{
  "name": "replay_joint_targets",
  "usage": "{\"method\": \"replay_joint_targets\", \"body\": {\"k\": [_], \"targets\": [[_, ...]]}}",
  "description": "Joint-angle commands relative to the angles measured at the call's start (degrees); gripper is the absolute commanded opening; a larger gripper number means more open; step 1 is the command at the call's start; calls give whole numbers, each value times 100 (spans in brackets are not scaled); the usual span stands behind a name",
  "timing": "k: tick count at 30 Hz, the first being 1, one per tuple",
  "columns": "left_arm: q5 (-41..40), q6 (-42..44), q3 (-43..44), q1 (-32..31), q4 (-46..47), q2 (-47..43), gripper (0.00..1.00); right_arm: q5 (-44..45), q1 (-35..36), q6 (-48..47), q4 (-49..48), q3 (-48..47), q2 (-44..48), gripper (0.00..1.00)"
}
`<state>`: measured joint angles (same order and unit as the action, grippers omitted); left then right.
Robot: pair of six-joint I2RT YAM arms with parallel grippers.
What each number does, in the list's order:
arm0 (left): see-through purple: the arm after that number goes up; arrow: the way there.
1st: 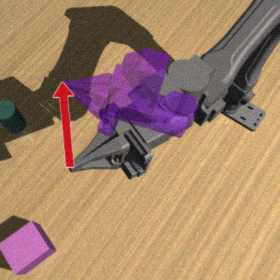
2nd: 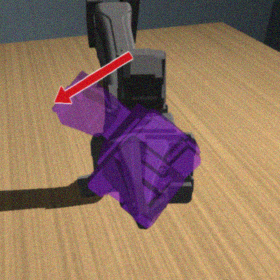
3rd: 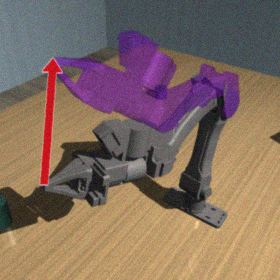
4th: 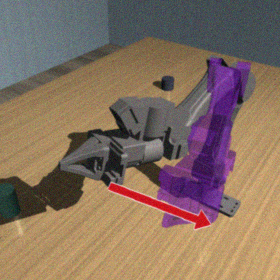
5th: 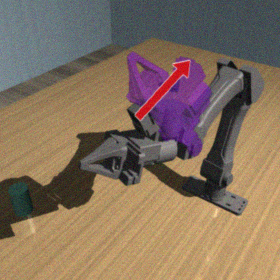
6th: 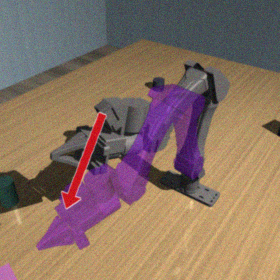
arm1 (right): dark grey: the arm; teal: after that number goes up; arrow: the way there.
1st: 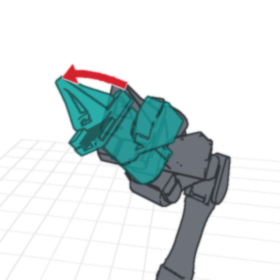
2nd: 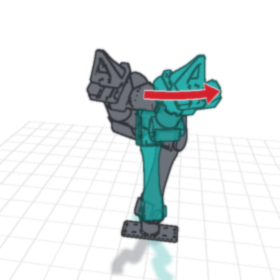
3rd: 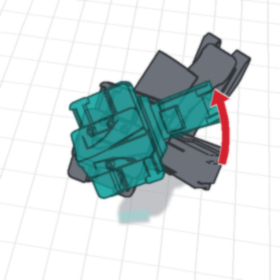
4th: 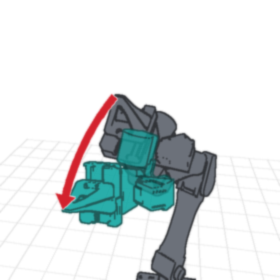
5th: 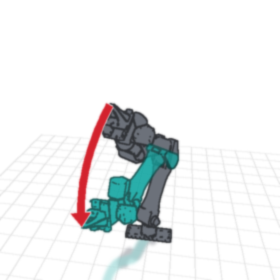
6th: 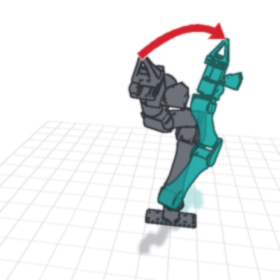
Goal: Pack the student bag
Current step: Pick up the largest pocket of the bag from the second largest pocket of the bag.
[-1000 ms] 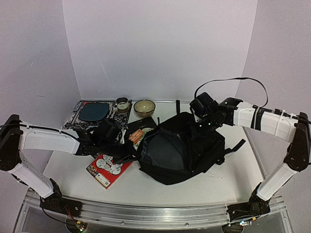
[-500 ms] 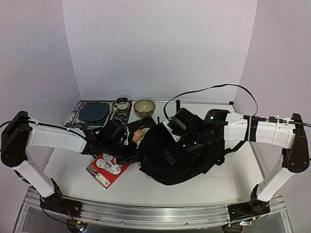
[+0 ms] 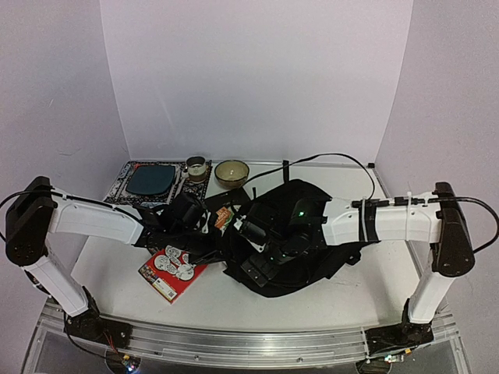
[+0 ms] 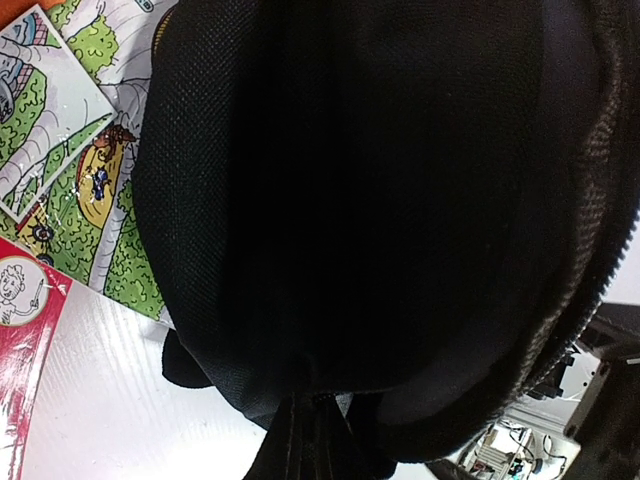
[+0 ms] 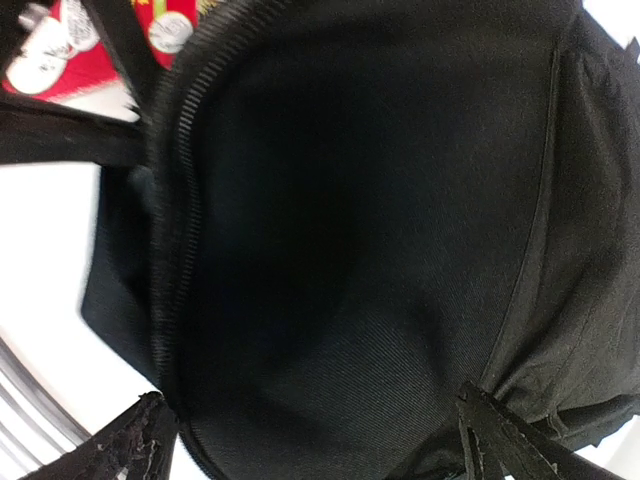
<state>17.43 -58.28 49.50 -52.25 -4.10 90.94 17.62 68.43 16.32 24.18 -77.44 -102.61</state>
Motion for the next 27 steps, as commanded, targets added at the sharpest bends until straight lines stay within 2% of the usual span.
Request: {"method": "replay_joint_targets", "body": {"k": [1,9,17,20,23,27], "targets": [[67,141,234,-31,93,40,4,323,140,168,123,-476,-79,98],[25,176,237,-33,98,35,5,903,171,693,-358,-709,-306,98],[35,149,215,-40,193,22,5,1140,171,753,-575,-734,-876,98],[58,158,218,-40,221,27,4,1552,171,868,-608,-695,-1007,97],[67,148,185,-41,225,10,4,2093,173,992,-608,-572,-996,94],[44,140,117,-39,224,-33,4,2631,162,1041,-522,-406,-833,82]]}}
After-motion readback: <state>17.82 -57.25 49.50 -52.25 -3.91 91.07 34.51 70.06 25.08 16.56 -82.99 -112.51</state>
